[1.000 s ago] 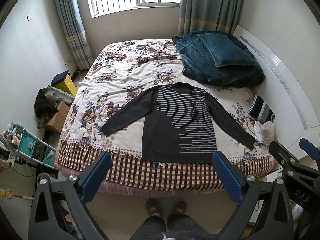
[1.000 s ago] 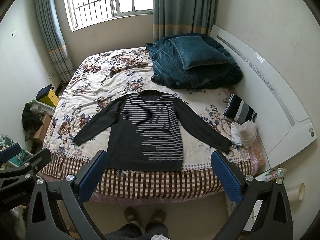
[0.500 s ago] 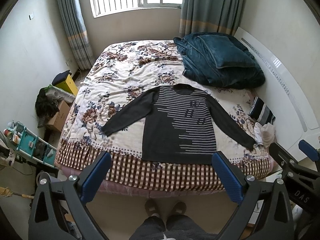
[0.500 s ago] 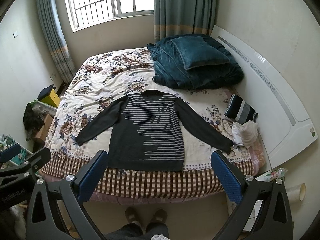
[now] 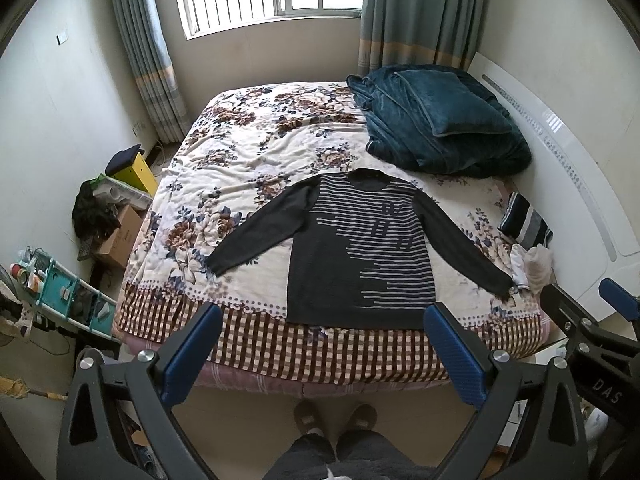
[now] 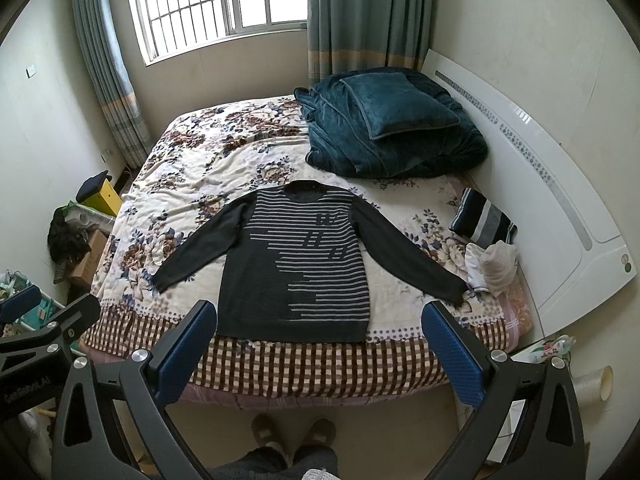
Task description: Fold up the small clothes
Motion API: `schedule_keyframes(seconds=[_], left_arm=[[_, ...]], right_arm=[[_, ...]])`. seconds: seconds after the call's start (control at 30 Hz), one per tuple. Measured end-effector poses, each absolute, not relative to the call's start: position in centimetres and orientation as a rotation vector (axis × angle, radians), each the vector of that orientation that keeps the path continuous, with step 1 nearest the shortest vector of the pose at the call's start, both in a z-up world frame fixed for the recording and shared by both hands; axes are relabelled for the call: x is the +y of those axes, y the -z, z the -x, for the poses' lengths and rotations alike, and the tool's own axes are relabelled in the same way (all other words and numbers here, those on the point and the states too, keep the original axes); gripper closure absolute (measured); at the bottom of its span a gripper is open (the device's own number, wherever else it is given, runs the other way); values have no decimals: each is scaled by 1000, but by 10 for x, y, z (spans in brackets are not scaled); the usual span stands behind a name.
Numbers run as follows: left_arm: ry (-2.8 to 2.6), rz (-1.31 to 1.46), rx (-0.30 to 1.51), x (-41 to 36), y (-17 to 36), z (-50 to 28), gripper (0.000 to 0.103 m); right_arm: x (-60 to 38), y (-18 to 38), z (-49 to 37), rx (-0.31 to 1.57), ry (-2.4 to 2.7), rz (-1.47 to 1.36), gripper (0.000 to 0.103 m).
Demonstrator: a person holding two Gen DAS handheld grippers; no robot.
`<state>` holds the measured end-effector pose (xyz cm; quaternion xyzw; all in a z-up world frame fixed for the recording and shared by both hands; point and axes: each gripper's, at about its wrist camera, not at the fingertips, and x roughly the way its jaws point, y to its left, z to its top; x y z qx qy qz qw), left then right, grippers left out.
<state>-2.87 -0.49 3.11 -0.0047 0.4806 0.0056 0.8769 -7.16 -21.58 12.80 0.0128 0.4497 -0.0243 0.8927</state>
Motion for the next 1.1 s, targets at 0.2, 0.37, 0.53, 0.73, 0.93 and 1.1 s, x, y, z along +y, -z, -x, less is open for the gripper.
schedule_keyframes(seconds=[0.2, 0.37, 0.53, 0.73, 0.93, 1.1], left_arm=[[-6, 21, 1017, -1, -26, 25, 0], [3, 30, 1038, -1, -16, 20, 0], [-11, -6, 1001, -1, -2, 7, 0], [-9, -87, 929, -9, 42, -44, 0], [27, -156, 976, -45, 116, -108, 0], [39, -183, 1052, -84, 194, -158, 0]], right_arm=[[-217, -127, 72, 938, 48, -30, 0], [-213, -127, 66, 963, 52, -43, 0], [-215, -110, 52, 964, 65, -95, 0], [-247, -55, 17, 988, 223, -191, 0], [-329, 42, -27, 1038, 459, -356, 0], [-442, 169, -62, 1122, 617, -644, 0]])
